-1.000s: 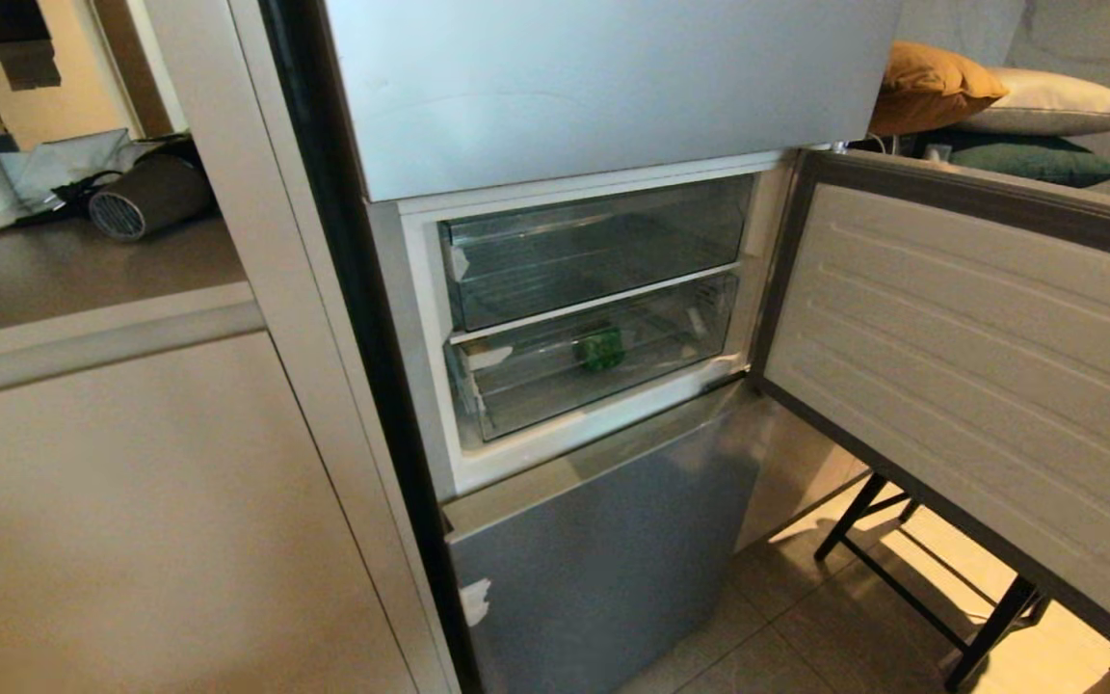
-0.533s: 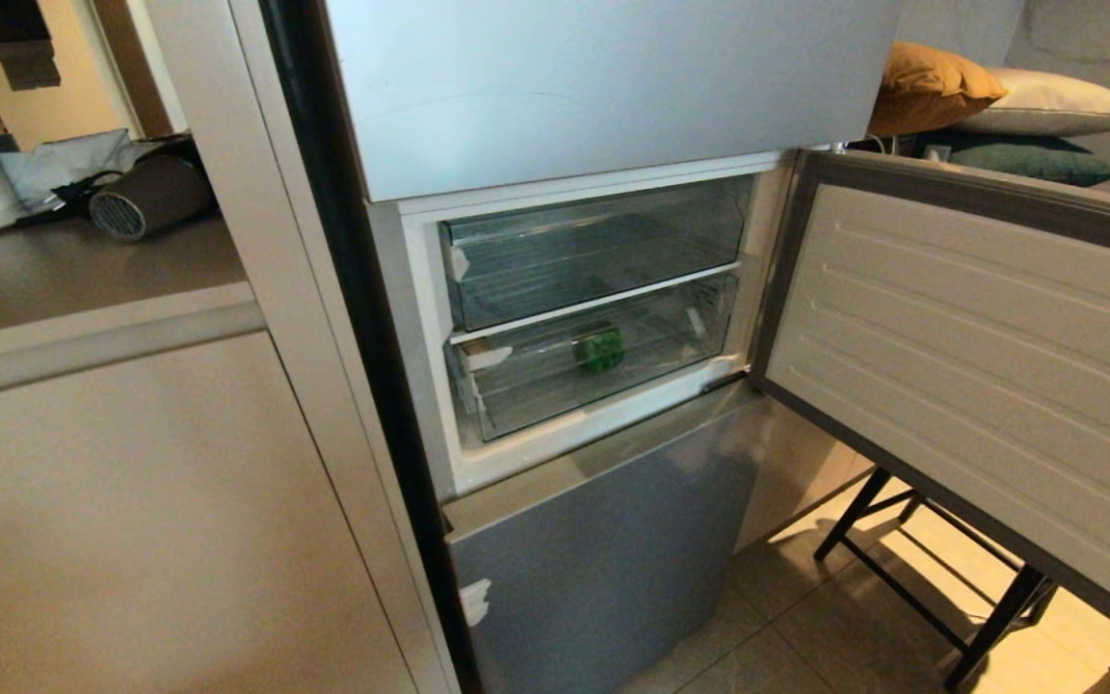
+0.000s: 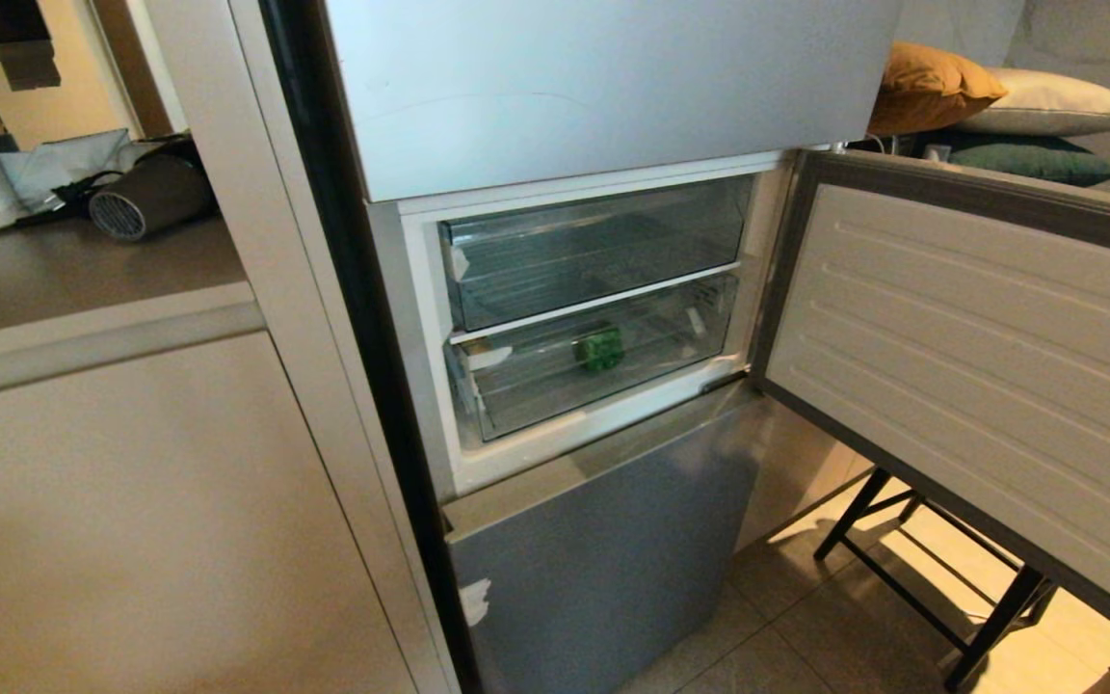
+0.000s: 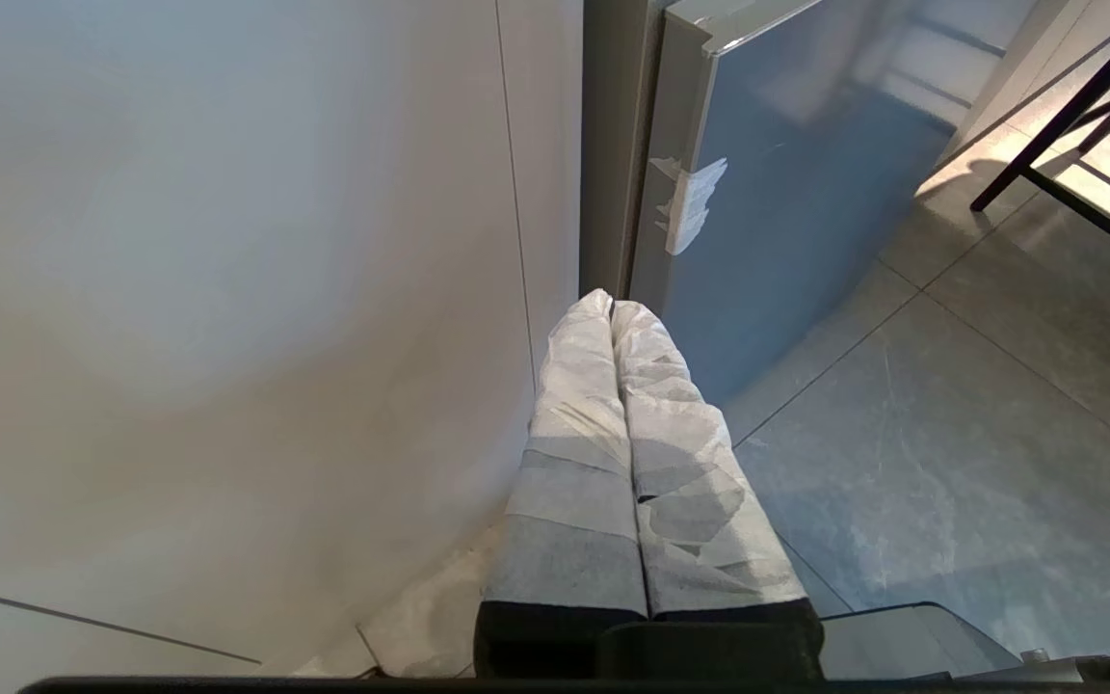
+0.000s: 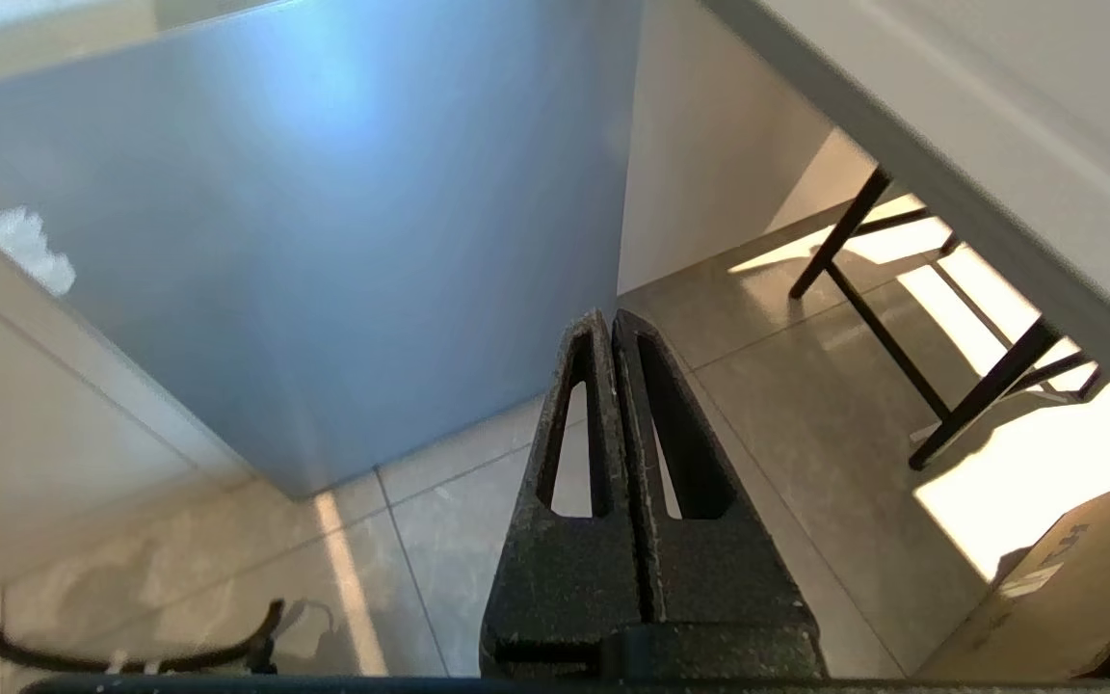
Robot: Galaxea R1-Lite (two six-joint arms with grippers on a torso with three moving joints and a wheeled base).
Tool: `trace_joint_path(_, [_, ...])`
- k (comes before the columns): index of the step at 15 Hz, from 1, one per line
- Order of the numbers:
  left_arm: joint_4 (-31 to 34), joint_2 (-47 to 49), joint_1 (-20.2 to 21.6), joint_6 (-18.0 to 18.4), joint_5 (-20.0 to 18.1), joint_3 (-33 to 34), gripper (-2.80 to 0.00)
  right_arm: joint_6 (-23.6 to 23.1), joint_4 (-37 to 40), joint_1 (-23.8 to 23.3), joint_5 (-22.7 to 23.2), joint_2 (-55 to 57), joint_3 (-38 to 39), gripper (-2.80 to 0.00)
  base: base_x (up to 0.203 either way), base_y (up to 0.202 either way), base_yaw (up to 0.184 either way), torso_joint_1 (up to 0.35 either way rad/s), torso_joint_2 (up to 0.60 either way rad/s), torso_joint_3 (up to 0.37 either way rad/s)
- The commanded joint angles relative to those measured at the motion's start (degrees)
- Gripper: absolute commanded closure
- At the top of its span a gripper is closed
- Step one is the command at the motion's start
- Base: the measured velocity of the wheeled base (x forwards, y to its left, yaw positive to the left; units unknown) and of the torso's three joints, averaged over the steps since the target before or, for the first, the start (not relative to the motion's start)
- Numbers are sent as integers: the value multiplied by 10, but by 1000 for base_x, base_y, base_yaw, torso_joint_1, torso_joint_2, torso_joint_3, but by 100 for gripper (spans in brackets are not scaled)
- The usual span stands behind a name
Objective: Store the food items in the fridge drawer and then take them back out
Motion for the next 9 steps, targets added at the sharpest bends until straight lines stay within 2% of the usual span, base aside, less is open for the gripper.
trace_joint_path(1, [-1, 3, 0, 1, 0, 6, 0, -2, 26, 4, 0, -46, -4, 0, 0, 0, 0, 0, 0, 0])
trace_joint_path(3, [-1, 3, 0, 1, 0, 6, 0, 0, 28, 31, -20, -46, -5, 0, 0, 0, 0, 0, 0, 0])
trace_joint_path(5, [-1, 3, 0, 1, 0, 6, 0, -5, 28, 59, -83, -45, 0, 0, 0, 0, 0, 0, 0, 0])
trace_joint_path(7, [-1, 3, 0, 0, 0, 6, 0, -12, 29, 79, -124, -44, 3, 0, 0, 0, 0, 0, 0, 0])
trace_joint_path(9, [-1, 3, 0, 0, 0, 6, 0, -51, 41, 93, -169, -43, 18, 0, 0, 0, 0, 0, 0, 0])
